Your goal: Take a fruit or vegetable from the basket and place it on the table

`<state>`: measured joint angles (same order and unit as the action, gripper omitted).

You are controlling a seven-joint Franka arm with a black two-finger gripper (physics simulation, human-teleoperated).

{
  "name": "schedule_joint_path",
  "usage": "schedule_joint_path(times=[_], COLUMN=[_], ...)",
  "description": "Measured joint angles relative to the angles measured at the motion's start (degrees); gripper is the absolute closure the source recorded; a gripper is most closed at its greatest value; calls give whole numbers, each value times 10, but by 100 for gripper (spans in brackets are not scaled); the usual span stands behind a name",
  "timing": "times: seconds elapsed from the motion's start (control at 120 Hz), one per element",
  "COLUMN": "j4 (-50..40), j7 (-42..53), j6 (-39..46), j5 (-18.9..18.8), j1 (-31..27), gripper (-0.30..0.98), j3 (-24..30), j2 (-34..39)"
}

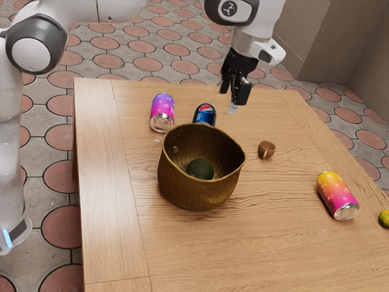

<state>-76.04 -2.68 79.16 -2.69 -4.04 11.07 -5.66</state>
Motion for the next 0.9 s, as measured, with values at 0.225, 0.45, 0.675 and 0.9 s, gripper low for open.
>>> schedule_joint_path(times=[0.225,0.45,0.675,0.9], j4=[0,0,5,4], j7=[-6,-112,-243,-338], j6=[38,42,47,46], j5=[0,38,46,46], j1=[0,5,15,-14], gripper=[0,0,0,0], j3=[0,18,10,-3], j2=[0,20,23,29])
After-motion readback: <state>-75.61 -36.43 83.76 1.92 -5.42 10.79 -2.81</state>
